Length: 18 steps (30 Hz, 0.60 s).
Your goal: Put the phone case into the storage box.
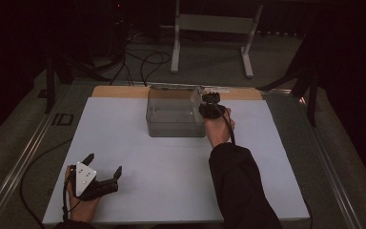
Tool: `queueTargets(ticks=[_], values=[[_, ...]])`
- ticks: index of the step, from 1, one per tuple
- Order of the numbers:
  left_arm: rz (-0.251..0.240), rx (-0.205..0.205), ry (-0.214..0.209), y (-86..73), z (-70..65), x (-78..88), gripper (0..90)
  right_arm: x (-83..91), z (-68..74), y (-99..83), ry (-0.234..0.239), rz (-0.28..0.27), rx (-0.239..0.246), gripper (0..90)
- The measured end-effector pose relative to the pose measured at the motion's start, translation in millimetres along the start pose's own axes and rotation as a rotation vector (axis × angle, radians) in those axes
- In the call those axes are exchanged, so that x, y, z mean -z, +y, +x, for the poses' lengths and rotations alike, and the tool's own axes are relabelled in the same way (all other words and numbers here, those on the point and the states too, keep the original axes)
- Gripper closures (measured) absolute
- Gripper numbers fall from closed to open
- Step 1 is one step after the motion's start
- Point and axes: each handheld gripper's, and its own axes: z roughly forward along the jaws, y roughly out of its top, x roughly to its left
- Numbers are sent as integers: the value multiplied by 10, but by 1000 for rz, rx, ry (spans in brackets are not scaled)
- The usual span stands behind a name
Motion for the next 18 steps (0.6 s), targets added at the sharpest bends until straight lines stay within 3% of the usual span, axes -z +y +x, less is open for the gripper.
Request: queueTargets(ticks=[18], values=[[-5, 3, 3, 3, 3, 10, 6, -58, -5, -7, -44, 17, 10, 811]])
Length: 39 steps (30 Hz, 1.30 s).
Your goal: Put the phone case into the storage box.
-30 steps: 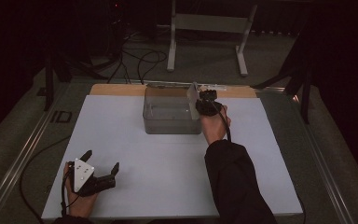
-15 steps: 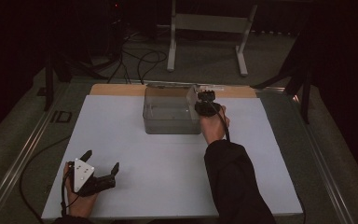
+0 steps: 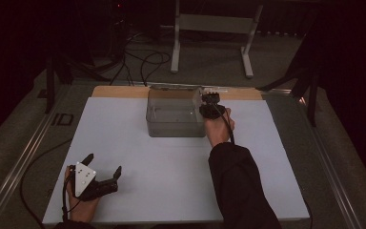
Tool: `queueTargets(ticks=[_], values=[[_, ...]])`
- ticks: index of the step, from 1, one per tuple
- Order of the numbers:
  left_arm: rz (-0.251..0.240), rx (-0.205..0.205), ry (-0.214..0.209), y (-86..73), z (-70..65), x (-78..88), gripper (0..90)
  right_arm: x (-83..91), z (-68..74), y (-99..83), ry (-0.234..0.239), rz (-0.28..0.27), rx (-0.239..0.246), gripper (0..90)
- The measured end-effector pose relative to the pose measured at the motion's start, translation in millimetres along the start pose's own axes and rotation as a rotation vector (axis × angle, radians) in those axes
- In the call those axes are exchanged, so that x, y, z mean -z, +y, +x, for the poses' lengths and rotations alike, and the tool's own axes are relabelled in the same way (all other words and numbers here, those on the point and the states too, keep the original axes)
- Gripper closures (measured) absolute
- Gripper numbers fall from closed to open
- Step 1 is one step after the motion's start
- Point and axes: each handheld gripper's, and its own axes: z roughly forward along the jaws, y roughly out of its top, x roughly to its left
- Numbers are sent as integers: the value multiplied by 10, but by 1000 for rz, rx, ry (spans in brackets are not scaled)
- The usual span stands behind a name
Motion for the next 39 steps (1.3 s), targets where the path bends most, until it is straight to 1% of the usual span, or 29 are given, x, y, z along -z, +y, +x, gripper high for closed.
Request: queueTargets(ticks=[3, 7, 10, 11, 17, 22, 28, 30, 35, 39], values=[[0, 0, 0, 0, 0, 0, 6, -4, 1, 0, -7, 4, 3, 811], [0, 1, -1, 0, -2, 0, 6, -19, 19, -1, -22, 17, 25, 811], [0, 0, -1, 0, 0, 2, 6, -23, 23, -1, -25, 18, 27, 811], [1, 0, 0, 0, 2, 3, 6, -34, 44, 1, -41, 25, 30, 811], [-1, 3, -1, 1, 2, 5, 6, -57, 55, -2, -49, 40, 24, 810], [-1, 2, 0, 1, 2, 5, 6, -66, 55, -4, -47, 46, 21, 809], [0, 3, -1, 0, 1, 4, 6, -83, 50, 1, -43, 63, 19, 808], [1, 1, -1, 0, 1, 5, 6, -84, 49, 19, -43, 77, 21, 807], [2, 2, -1, -1, 1, 4, 6, -81, 49, 35, -43, 82, 21, 807], [3, 1, -2, -2, 1, 3, 6, -90, 51, 43, -44, 97, 22, 806]])
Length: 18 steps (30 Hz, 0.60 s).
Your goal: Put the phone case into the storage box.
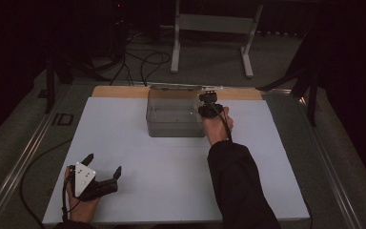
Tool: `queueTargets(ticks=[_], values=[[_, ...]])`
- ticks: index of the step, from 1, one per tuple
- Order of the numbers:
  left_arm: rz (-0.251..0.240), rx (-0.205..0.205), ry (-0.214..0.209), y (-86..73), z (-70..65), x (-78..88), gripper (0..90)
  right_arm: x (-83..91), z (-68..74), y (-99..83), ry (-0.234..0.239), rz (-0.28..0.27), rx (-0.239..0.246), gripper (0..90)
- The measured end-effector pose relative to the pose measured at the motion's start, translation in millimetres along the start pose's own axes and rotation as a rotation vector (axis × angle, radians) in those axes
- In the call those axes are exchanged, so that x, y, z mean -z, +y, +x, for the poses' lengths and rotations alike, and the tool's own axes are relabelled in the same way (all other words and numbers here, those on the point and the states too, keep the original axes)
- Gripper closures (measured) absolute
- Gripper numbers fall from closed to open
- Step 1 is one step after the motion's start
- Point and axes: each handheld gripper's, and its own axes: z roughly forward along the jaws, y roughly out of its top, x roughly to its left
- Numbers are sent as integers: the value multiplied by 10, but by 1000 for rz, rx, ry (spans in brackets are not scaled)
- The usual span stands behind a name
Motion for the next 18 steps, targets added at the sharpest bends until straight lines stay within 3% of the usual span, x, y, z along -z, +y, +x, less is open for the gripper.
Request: queueTargets(ticks=[18], values=[[-2, 3, 0, 1, 2, 5, 6, -12, 23, 31, -18, 21, 13, 800]])
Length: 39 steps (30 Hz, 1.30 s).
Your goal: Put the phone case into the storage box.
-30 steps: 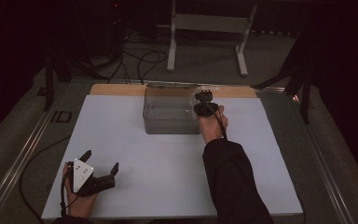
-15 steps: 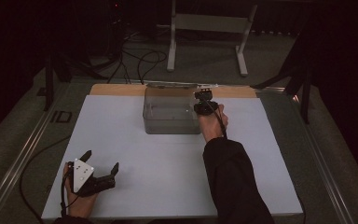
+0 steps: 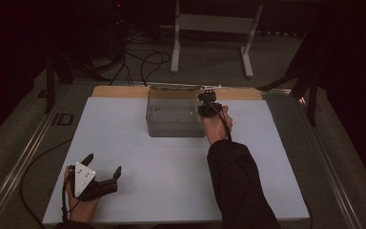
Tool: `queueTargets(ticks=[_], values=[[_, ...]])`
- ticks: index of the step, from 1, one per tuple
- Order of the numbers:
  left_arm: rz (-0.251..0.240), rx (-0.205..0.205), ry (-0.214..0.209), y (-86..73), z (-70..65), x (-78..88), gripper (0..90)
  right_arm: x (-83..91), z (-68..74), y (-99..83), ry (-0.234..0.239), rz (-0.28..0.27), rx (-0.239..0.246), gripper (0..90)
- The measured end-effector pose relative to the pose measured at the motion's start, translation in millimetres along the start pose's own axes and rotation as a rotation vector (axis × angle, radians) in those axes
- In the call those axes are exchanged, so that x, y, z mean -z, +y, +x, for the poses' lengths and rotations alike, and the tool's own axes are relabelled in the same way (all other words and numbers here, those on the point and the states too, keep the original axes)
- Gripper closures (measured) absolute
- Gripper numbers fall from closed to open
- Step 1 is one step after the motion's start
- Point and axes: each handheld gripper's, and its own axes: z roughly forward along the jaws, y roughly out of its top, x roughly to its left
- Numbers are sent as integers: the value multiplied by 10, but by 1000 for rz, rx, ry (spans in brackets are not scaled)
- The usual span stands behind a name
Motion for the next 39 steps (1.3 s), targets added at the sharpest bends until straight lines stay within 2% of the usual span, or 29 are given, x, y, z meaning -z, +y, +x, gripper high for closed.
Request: queueTargets(ticks=[4, 19, 25, 30, 31, 35, 38, 39], values=[[-1, 0, -1, 0, -2, 0, 6, -3, 7, 2, 3, -2, 0, 776], [0, -1, 0, 1, -1, 2, 6, 2, 1, 17, 6, 16, 0, 781], [-1, -1, 0, 1, -2, 1, 6, 20, 16, 14, 31, -4, 32, 692], [-1, 0, -1, 1, -3, 1, 6, 45, 0, 15, 51, -3, 30, 680], [-1, -2, -1, 1, -5, 0, 6, 83, -18, 20, 82, -15, 35, 639], [1, -4, -1, 1, -8, -2, 6, 140, -17, 21, 121, -48, 74, 585], [1, -3, -1, 1, -8, -2, 6, 164, -18, 12, 131, -85, 137, 513], [1, -3, 0, 1, -8, -1, 6, 164, -18, 12, 131, -85, 137, 513]])
